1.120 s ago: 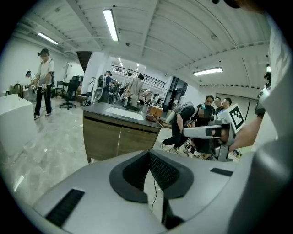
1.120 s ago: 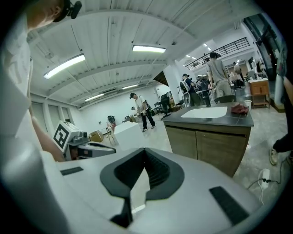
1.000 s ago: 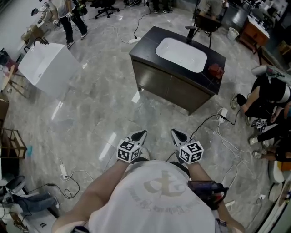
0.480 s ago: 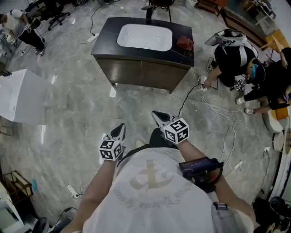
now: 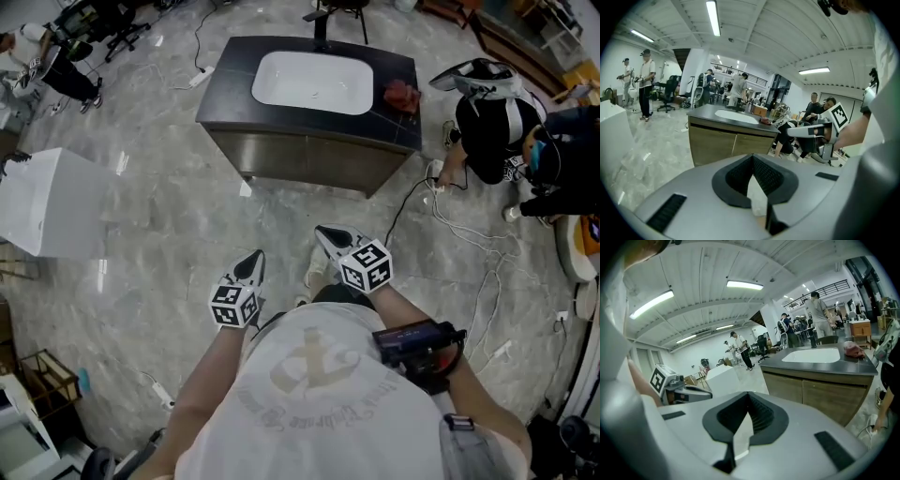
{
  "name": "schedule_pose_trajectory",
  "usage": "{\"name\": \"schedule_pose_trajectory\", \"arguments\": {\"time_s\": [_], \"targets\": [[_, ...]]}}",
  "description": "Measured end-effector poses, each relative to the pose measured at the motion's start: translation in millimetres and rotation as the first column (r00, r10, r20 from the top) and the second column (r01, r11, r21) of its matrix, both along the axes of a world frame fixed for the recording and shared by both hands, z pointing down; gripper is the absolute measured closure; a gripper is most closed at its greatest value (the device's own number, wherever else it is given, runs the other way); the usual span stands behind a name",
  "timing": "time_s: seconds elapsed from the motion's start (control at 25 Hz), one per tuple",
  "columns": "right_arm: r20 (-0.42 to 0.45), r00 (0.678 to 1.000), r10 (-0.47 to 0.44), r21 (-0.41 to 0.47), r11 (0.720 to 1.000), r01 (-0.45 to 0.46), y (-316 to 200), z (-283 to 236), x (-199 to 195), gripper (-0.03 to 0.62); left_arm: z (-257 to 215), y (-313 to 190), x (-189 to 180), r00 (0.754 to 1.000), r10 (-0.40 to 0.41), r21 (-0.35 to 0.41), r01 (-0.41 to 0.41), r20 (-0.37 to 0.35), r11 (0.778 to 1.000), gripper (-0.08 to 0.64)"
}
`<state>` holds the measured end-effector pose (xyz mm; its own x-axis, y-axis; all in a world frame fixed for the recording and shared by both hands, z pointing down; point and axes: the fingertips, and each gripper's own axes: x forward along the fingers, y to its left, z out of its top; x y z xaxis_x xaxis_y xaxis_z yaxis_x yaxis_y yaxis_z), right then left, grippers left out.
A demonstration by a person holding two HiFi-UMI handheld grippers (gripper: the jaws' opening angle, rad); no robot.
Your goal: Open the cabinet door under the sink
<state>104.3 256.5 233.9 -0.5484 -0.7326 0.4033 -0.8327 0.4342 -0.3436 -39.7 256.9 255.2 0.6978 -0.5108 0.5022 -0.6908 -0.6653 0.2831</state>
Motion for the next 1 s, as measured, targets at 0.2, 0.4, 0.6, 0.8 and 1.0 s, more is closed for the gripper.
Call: {"name": "schedule_pose_trajectory", "arguments": {"time_s": [0.2, 0.4, 0.6, 0.8, 1.0], "targets": [[-0.001, 1.000, -0.012, 0.002, 1.000, 0.012, -56, 4, 10, 0.580, -4, -55, 13, 1.000, 0.004, 0.011, -0.004, 0.013, 1.000, 0.549], [0.006, 1.000, -0.023, -0.010, 1.000, 0.023, -98, 5, 23, 0.580, -11, -101, 33, 1.000, 0.003, 0.015, -0.003, 0.013, 1.000, 0.549], [0.023, 0.998, -0.053, 0.031, 0.998, 0.053, -158, -9, 16, 0.578, -27, -151, 34, 0.999, 0.009, 0.065, -0.012, 0.048, 0.998, 0.549], [0.092, 0.995, -0.041, -0.005, 0.999, 0.042, -177, 1, 29, 0.580, -18, -157, 63, 0.990, 0.098, 0.058, -0.104, 0.103, 0.993, 0.549], [0.112, 0.994, 0.000, -0.011, 1.000, 0.001, -191, 4, 25, 0.580, -15, -179, 64, 0.984, 0.133, 0.063, -0.142, 0.120, 0.988, 0.549]]}}
